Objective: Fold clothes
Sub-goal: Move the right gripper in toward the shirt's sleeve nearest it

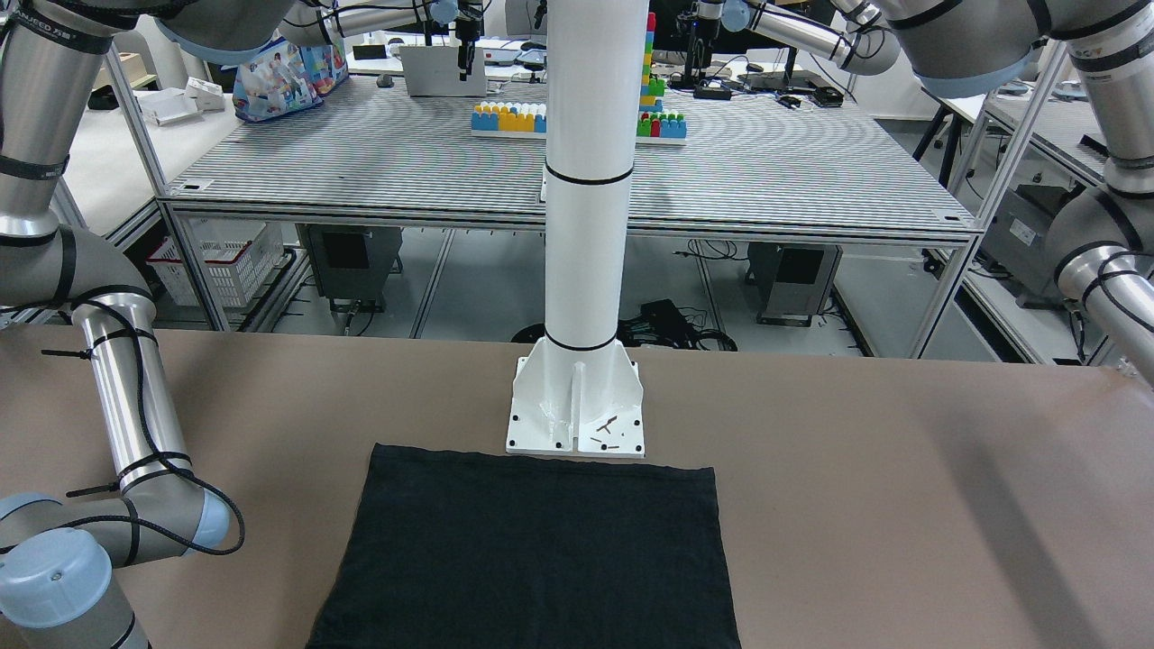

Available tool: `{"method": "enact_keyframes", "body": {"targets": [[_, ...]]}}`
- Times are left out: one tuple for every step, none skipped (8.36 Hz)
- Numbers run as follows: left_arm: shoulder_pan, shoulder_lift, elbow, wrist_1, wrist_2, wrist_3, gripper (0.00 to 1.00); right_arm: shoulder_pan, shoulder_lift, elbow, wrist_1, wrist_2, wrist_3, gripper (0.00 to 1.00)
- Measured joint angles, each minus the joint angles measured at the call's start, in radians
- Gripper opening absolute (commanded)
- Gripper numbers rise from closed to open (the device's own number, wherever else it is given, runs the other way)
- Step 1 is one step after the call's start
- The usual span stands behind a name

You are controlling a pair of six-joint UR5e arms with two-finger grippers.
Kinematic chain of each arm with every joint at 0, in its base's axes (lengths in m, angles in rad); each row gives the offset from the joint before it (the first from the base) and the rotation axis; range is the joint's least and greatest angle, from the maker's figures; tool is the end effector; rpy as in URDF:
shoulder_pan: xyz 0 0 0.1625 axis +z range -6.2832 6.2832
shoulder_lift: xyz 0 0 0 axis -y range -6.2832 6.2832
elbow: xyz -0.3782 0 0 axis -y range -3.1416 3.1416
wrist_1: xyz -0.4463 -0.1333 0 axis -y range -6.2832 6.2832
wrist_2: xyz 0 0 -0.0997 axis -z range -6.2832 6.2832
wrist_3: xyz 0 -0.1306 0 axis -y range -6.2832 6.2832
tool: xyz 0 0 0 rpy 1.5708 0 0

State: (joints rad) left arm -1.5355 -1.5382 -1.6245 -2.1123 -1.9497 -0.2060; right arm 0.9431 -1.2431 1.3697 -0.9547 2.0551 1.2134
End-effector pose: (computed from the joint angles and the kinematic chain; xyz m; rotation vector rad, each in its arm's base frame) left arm -0.0644 -0.5856 0.5805 0.5072 0.4329 -0.0578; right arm -0.3619 -0.6221 0.4819 0.0735 -0.8628 0.3692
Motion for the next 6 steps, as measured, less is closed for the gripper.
{"method": "enact_keyframes", "body": {"targets": [[0.000, 0.000, 0.000, -0.001, 0.000, 0.000, 1.00, 0.005, 0.001, 0.000, -0.001, 0.002, -0.001, 0.00], [0.000, 0.001, -0.003, -0.002, 0.000, 0.000, 1.00, 0.009, 0.003, 0.000, -0.002, 0.003, -0.001, 0.00], [0.000, 0.000, -0.004, -0.004, 0.000, 0.001, 1.00, 0.013, 0.005, 0.002, -0.006, 0.005, -0.001, 0.00], [-0.001, 0.002, -0.004, -0.010, 0.001, 0.001, 1.00, 0.019, 0.005, 0.017, -0.010, 0.005, -0.001, 0.00], [-0.001, 0.005, -0.004, -0.022, 0.001, 0.002, 1.00, 0.027, 0.004, 0.048, -0.023, 0.008, -0.001, 0.00], [-0.001, 0.009, -0.004, -0.032, 0.002, 0.002, 1.00, 0.031, 0.007, 0.088, -0.049, 0.016, -0.001, 0.00]]}}
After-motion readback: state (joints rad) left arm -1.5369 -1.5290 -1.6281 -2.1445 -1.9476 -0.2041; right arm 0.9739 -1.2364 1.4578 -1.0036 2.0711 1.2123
